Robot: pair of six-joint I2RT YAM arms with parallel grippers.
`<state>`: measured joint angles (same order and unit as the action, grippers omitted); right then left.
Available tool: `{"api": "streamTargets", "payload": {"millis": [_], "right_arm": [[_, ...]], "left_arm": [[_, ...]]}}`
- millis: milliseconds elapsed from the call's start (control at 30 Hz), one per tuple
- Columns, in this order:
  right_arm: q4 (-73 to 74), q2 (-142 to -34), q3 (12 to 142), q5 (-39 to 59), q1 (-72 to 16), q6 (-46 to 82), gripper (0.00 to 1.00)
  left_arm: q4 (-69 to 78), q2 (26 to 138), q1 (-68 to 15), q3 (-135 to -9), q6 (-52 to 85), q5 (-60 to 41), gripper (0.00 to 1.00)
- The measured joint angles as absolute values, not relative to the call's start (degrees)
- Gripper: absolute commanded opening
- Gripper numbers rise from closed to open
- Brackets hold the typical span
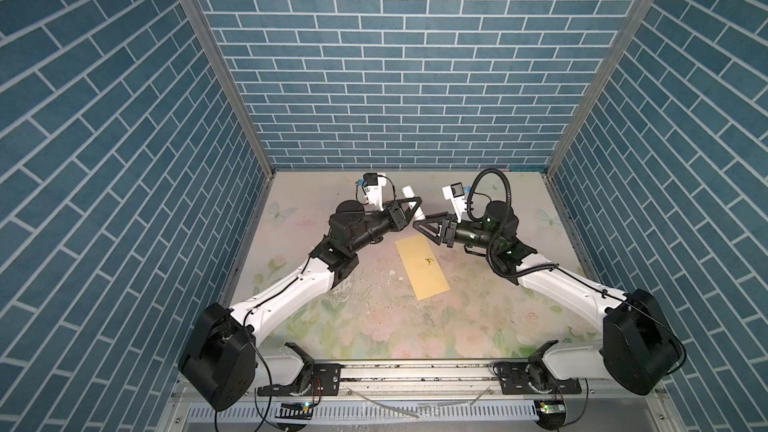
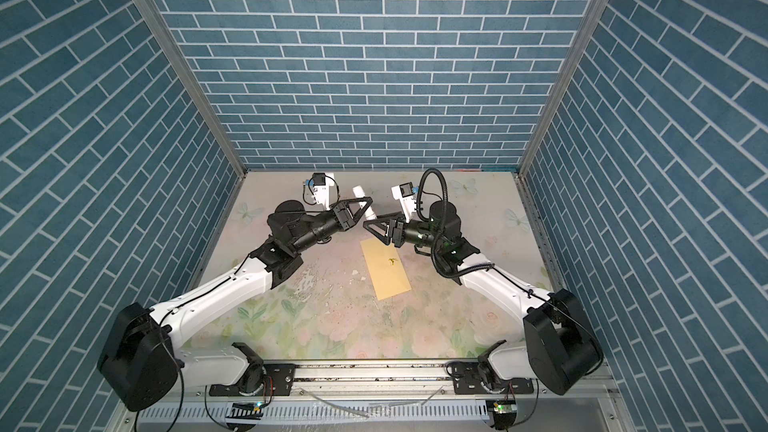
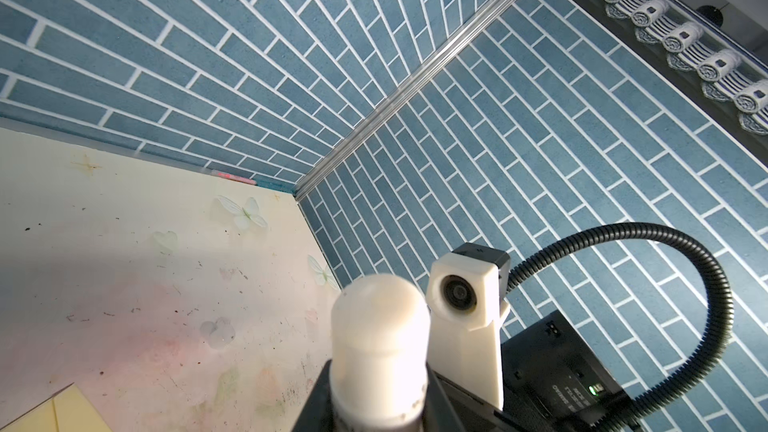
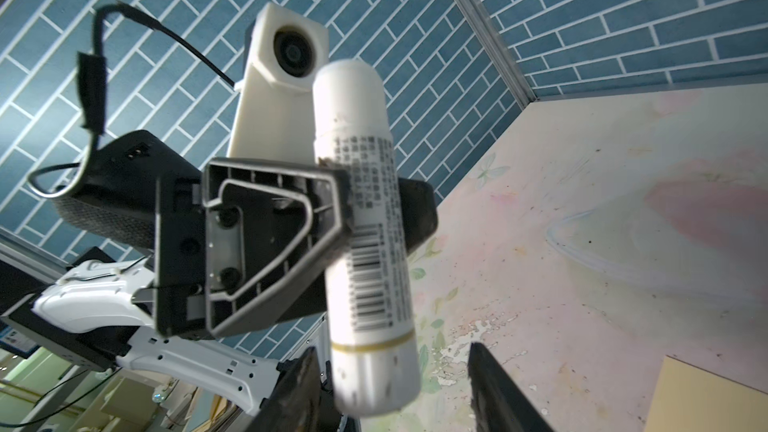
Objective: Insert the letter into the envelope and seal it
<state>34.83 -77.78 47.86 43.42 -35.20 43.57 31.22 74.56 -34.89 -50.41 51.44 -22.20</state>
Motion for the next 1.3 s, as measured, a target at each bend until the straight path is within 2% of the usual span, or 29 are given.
{"api": "streamTargets", "payload": {"millis": [167,333,400,600,700,767,933,1100,1200,1267,1300], "right_arm": [[36.2,-77.8,47.9,43.6,-35.2,44.1,0.34],[36.3,-77.8,47.9,43.5,-35.2,44.2,0.06],[36.4,-77.8,47.9,43.3,-35.2,44.1,0.00],[33.3,-76.7,47.9,40.1,-35.6,42.5,0.00],[26.7,-74.4,49.0,34.5,-37.4,38.0,0.00],[19.0,-73.3,51.9,26.0,-40.8,32.6,0.00],[1.9,-74.8,62.2,-2.2,-51.4,18.1,0.00],[-4.0,-80.8,69.3,-24.3,-59.0,7.0,0.00],[-4.4,-83.4,70.5,-32.1,-61.3,2.6,0.00],[-4.7,-83.7,70.5,-33.9,-61.8,1.2,0.00],[-4.8,-83.6,70.4,-33.8,-61.8,0.9,0.04]], "left_arm": [[31.5,74.6,-34.9,-49.8,51.7,-22.2,0.00],[32.2,74.5,-34.9,-49.8,52.2,-22.4,0.00],[32.3,74.5,-34.9,-49.8,52.3,-22.4,0.00],[31.8,74.5,-34.9,-49.8,52.3,-21.7,0.00],[31.3,74.5,-35.2,-49.7,52.5,-20.9,0.00],[31.1,74.5,-35.1,-49.7,52.8,-20.0,0.00],[31.8,74.5,-34.8,-49.7,53.1,-17.7,0.00],[31.8,74.7,-34.4,-49.7,53.1,-15.1,0.00],[31.4,75.0,-34.4,-49.3,53.2,-14.1,0.00],[31.1,75.1,-34.4,-49.2,53.3,-14.1,0.00],[31.2,75.2,-34.5,-49.1,53.4,-14.2,0.00]]}}
